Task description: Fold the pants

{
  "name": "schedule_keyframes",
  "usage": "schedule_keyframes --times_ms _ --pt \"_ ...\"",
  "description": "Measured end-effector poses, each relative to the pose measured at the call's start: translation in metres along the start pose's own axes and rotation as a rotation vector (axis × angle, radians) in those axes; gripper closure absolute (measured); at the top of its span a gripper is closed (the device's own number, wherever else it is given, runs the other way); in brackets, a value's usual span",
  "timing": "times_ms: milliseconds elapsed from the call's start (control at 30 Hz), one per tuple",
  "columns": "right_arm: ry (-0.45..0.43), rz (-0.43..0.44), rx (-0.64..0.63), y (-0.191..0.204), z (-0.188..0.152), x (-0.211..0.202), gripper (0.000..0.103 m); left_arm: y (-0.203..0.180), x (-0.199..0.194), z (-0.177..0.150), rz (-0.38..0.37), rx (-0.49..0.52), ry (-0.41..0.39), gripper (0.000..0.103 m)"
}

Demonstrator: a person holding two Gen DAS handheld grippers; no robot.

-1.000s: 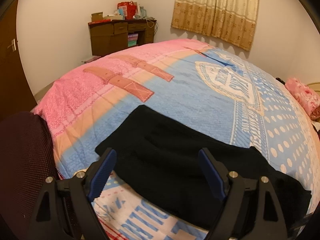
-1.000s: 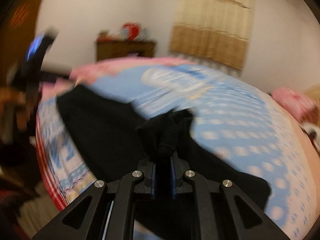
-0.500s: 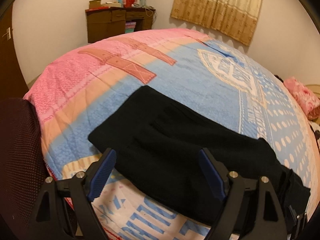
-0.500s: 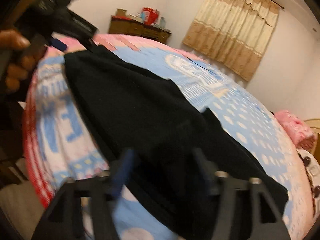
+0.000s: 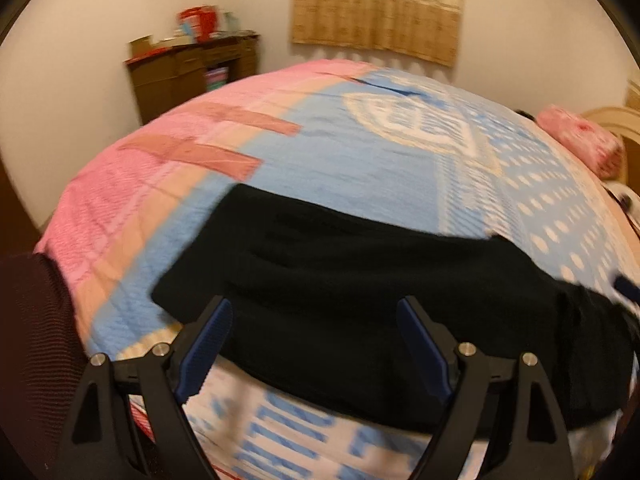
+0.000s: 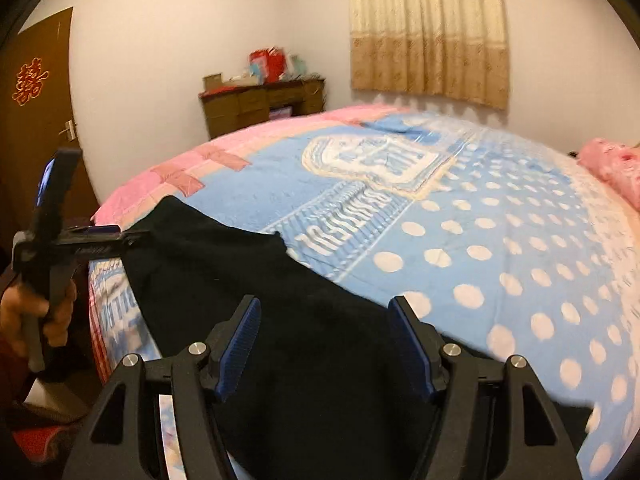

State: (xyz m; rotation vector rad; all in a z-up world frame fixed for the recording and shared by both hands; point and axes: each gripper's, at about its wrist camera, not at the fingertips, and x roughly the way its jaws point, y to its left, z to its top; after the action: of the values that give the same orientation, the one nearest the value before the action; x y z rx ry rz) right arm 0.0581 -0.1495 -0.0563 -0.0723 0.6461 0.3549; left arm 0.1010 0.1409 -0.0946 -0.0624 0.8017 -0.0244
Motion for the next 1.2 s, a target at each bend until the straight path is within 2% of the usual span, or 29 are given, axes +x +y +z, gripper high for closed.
schedule_keyframes --times_ms 67,100,167,200,267,400,433,500,567,633,867,1000,1100,1167,1200 --pt "0.053 0.054 -0.020 -0.013 0.005 0.013 0.040 -0.014 -0.005 -0.006 -0.068 0.041 0.003 0.016" --pt "0.077 0.090 -0.026 -0.015 0.006 0.021 0.049 -0.023 -0.009 -0.009 -0.094 0.073 0.003 0.016" --pt "0.136 0.157 -0.052 -0.016 0.007 0.038 0.059 -0.039 -0.014 -0.015 -0.110 0.129 -0.003 0.016" --pt "0.163 0.175 -0.078 -0.015 0.006 0.045 0.060 -0.044 -0.014 -0.016 -0.114 0.143 -0.002 0.016" --pt "0.230 0.154 -0.173 -0.005 0.002 0.066 0.061 -0.056 -0.013 -0.022 -0.133 0.163 0.027 0.016" --pt "0.232 0.164 -0.232 0.003 0.000 0.066 0.063 -0.068 -0.009 -0.032 -0.168 0.187 0.064 0.016" --pt "0.234 0.162 -0.242 0.004 0.001 0.066 0.066 -0.072 -0.007 -0.035 -0.165 0.201 0.072 0.016" --pt "0.248 0.179 -0.259 0.006 0.001 0.065 0.085 -0.075 -0.006 -0.038 -0.157 0.210 0.083 0.016" --pt "0.267 0.175 -0.281 0.011 0.002 0.064 0.087 -0.076 -0.006 -0.040 -0.162 0.200 0.085 0.016" --pt "0.271 0.167 -0.279 0.012 0.006 0.061 0.088 -0.075 -0.007 -0.039 -0.170 0.190 0.082 0.016" --pt "0.202 0.176 -0.189 0.001 0.024 0.055 0.088 -0.073 -0.008 -0.039 -0.168 0.177 0.074 0.016" --pt "0.178 0.175 -0.162 0.005 0.031 0.065 0.088 -0.074 -0.006 -0.039 -0.159 0.183 0.078 0.016" --pt "0.197 0.171 -0.162 0.011 0.023 0.082 0.087 -0.076 -0.004 -0.041 -0.154 0.184 0.090 0.016" --pt "0.189 0.184 -0.129 0.010 0.018 0.089 0.082 -0.075 -0.003 -0.041 -0.154 0.185 0.090 0.016" --pt "0.181 0.189 -0.106 0.007 0.017 0.090 0.073 -0.076 -0.003 -0.040 -0.154 0.184 0.090 0.016"
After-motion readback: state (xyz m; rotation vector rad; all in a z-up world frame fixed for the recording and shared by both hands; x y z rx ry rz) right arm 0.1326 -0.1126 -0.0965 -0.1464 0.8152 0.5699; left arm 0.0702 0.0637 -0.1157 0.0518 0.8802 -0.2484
